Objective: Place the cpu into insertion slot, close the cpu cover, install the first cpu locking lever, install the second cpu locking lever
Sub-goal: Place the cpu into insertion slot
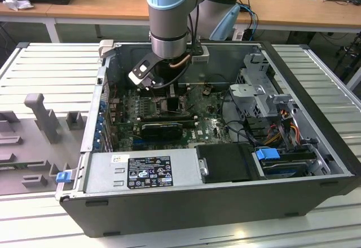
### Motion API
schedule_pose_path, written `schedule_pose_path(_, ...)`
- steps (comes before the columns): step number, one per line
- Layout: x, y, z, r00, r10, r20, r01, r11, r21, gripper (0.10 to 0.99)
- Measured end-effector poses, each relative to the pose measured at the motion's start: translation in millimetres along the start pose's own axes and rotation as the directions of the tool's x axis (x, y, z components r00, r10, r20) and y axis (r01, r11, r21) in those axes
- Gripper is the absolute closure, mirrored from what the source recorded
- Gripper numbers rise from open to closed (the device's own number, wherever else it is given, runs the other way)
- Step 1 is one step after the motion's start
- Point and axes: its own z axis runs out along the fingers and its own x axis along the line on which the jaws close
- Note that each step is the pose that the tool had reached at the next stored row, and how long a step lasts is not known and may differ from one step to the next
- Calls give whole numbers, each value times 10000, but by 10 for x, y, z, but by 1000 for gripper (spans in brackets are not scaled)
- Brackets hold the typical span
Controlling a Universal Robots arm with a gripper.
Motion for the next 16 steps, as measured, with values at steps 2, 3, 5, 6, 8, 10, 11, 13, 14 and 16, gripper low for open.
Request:
schedule_pose_path(2, 5, 0, 0, 10000, 2, -4, -2, 10000, 0, 478)
schedule_pose_path(3, 7, 0, 0, 10000, 1, -7, -1, 10000, 0, 478)
schedule_pose_path(5, 13, 2, 1, 10000, 2, -19, -2, 10000, 0, 478)
schedule_pose_path(6, 16, 3, 2, 10000, 3, -26, -3, 10000, 0, 478)
schedule_pose_path(8, 19, 4, 2, 10000, 4, -35, -4, 10000, 1, 478)
schedule_pose_path(10, 24, 7, 4, 10000, 4, -48, -4, 10000, 1, 478)
schedule_pose_path(11, 27, 8, 4, 10000, 4, -53, -4, 10000, 0, 478)
schedule_pose_path(13, 30, 9, 4, 10000, 4, -58, -4, 10000, 0, 478)
schedule_pose_path(14, 30, 9, 4, 10000, 4, -58, -4, 10000, 0, 478)
schedule_pose_path(16, 30, 9, 4, 10000, 4, -58, -4, 10000, 0, 478)
